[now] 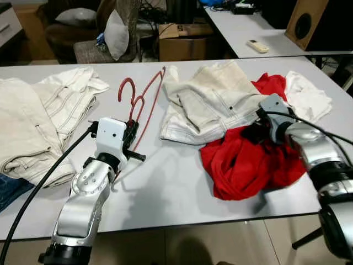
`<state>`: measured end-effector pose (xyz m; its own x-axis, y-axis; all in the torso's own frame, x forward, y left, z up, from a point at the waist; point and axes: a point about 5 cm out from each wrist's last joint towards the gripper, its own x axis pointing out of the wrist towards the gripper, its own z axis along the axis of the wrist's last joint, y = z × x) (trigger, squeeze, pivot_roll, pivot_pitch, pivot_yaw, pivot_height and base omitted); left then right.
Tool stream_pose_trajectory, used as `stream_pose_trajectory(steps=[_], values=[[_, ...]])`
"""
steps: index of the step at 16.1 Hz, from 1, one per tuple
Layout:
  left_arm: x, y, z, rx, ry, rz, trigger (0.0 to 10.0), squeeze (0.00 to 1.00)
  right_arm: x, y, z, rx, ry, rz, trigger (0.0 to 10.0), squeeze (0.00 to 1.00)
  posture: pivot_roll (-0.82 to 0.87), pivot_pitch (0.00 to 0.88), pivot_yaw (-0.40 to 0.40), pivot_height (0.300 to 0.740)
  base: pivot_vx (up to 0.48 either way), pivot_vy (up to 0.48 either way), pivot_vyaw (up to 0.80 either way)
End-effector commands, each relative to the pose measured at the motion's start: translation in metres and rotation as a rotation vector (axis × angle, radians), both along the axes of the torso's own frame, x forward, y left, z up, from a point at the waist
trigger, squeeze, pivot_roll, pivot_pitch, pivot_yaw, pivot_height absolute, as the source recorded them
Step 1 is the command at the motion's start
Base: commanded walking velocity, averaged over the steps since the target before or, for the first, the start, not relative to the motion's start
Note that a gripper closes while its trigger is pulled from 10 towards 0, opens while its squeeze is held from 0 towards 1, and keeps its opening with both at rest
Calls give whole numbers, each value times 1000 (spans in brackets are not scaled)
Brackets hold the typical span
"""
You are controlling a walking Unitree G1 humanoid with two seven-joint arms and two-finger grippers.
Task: Hang hanger
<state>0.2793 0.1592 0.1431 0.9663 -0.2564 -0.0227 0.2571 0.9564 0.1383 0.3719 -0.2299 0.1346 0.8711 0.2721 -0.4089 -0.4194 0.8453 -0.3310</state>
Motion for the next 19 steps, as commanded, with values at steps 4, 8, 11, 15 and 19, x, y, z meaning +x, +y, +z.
stream_pose_trajectory(steps=[4, 8, 11, 15, 19], values=[[-2, 0, 10, -49, -19, -9, 10000, 0, -9, 0, 22, 27, -29, 244, 10000, 0, -53, 0, 48, 740, 0, 0, 0], [-1, 5, 22, -57, -5, -106, 10000, 0, -44, -8, 57, -2, -31, 521, 10000, 0, -65, 0, 57, 740, 0, 0, 0], [8, 8, 41, 43, 1, -306, 10000, 0, -67, -3, 110, 71, -153, 647, 10000, 0, -74, 0, 67, 740, 0, 0, 0], [16, -1, 71, 243, -15, -591, 10000, 0, -77, 8, 146, 53, -233, 741, 10000, 957, -70, 0, 65, 740, 0, 0, 0], [26, -6, 82, 330, -33, -673, 10000, 0, -80, 11, 139, 30, -229, 740, 10000, 1000, -73, 0, 74, 740, 0, 0, 0]])
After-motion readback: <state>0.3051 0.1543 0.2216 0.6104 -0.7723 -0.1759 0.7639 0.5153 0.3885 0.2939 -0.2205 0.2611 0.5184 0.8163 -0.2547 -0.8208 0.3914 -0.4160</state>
